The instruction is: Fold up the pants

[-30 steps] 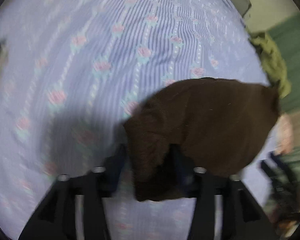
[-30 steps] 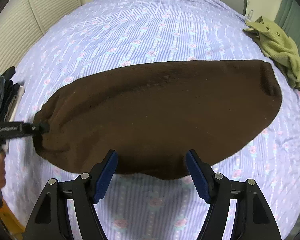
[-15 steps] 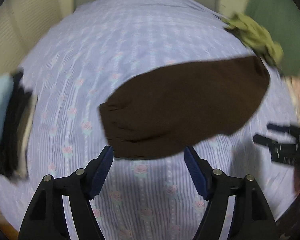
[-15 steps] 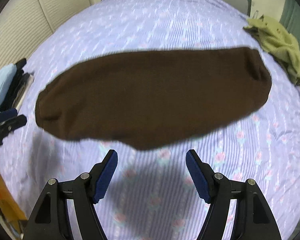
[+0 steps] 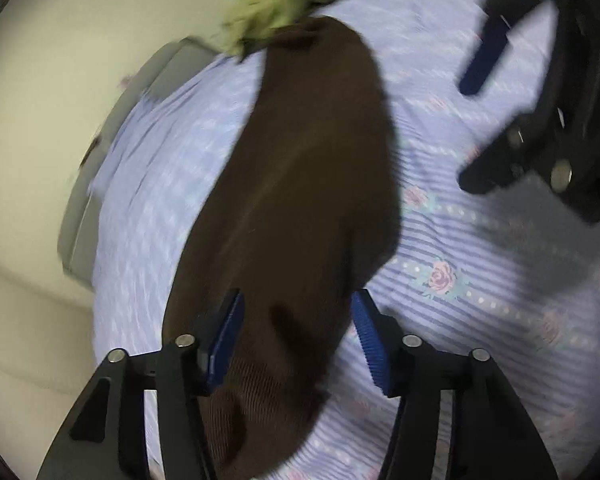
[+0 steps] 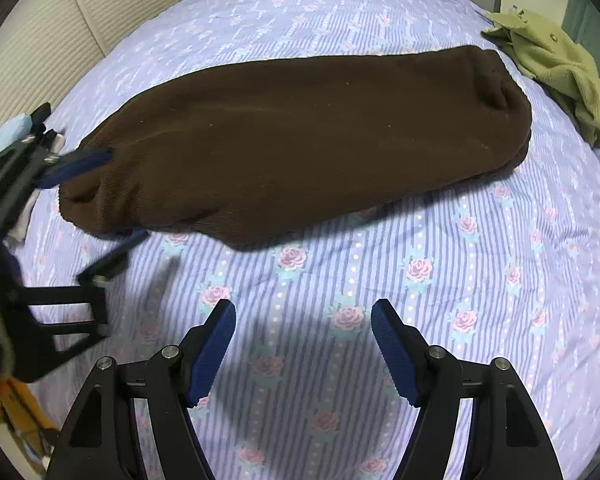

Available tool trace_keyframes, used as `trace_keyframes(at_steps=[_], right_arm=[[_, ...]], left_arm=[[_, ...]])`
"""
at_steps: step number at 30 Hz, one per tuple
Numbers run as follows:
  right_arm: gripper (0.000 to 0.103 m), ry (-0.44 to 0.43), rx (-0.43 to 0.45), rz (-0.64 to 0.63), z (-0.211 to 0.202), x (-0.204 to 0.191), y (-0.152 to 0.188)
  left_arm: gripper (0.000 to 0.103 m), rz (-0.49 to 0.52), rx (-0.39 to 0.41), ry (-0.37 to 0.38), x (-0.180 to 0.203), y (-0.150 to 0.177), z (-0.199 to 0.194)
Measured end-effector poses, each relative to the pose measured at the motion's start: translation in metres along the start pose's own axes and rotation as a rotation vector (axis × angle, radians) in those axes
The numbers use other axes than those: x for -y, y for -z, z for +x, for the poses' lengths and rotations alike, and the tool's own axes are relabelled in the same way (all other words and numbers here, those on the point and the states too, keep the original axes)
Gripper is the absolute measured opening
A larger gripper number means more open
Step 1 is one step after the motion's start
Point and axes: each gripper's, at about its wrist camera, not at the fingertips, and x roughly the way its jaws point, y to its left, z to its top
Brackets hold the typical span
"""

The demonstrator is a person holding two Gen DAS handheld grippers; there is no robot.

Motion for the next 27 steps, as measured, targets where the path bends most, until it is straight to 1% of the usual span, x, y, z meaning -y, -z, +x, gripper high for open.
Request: trace_keyframes(at_steps=[1,2,4,5,6,8,9,10,11,14,16,18,19,21,24,26,27], right_arm=[[0.071,-0.002,0.0,0.008,0.002,0.001,0.001],[0.071,-0.008,0.0,0.015,0.003,0.001,0.002],[0.071,-0.024,-0.006,0.034,0.005,0.003,0.003],[0.071,-0.032,-0.008,0.036,0.006,0.003,0.004],[0.07,-0.04,-0.01,0.035,0.007,0.003,0.003],[0.07,-0.058,-0.012,0.033,0.01,0.002,0.001],[0.07,-0.067,-0.011,0.03,0.01,0.003,0.0],[0.07,-0.082,-0.009,0.028,0.011,0.003,-0.002],[0.07,-0.098,-0.006,0.027,0.011,0.002,-0.005],[0.07,-0.15,0.007,0.032,0.013,0.002,-0.014],[0.07,-0.192,0.019,0.041,0.015,0.002,-0.023],[0.069,-0.229,0.028,0.052,0.018,0.001,-0.032],[0.064,-0.251,0.029,0.058,0.02,0.001,-0.037],[0.058,-0.276,0.023,0.059,0.026,-0.001,-0.047],[0.055,-0.295,0.028,0.041,0.034,-0.006,-0.062],[0.051,-0.327,0.023,0.019,0.036,-0.012,-0.07],[0.048,-0.33,0.024,0.006,0.036,-0.014,-0.075]], left_arm=[[0.052,0.018,-0.002,0.016,0.001,-0.002,0.003],[0.048,0.025,-0.005,0.04,0.001,-0.004,0.007],[0.038,0.012,-0.028,0.072,-0.003,-0.009,0.014],[0.03,-0.002,-0.04,0.08,-0.006,-0.01,0.017],[0.022,-0.026,-0.055,0.094,-0.011,-0.011,0.021],[0.019,-0.093,-0.081,0.14,-0.027,-0.013,0.028],[0.015,-0.15,-0.094,0.184,-0.039,-0.014,0.03],[0.015,-0.217,-0.106,0.23,-0.052,-0.014,0.032],[0.015,-0.318,-0.122,0.294,-0.07,-0.013,0.035],[0.015,-0.507,-0.145,0.392,-0.105,-0.007,0.044],[0.015,-0.6,-0.157,0.437,-0.121,-0.001,0.054],[0.015,-0.672,-0.171,0.481,-0.131,0.004,0.063],[0.015,-0.7,-0.178,0.5,-0.136,0.007,0.066],[0.015,-0.754,-0.185,0.532,-0.144,0.011,0.071],[0.015,-0.819,-0.192,0.559,-0.147,0.017,0.076],[0.015,-0.854,-0.198,0.577,-0.15,0.019,0.081],[0.015,-0.873,-0.204,0.584,-0.151,0.021,0.084]])
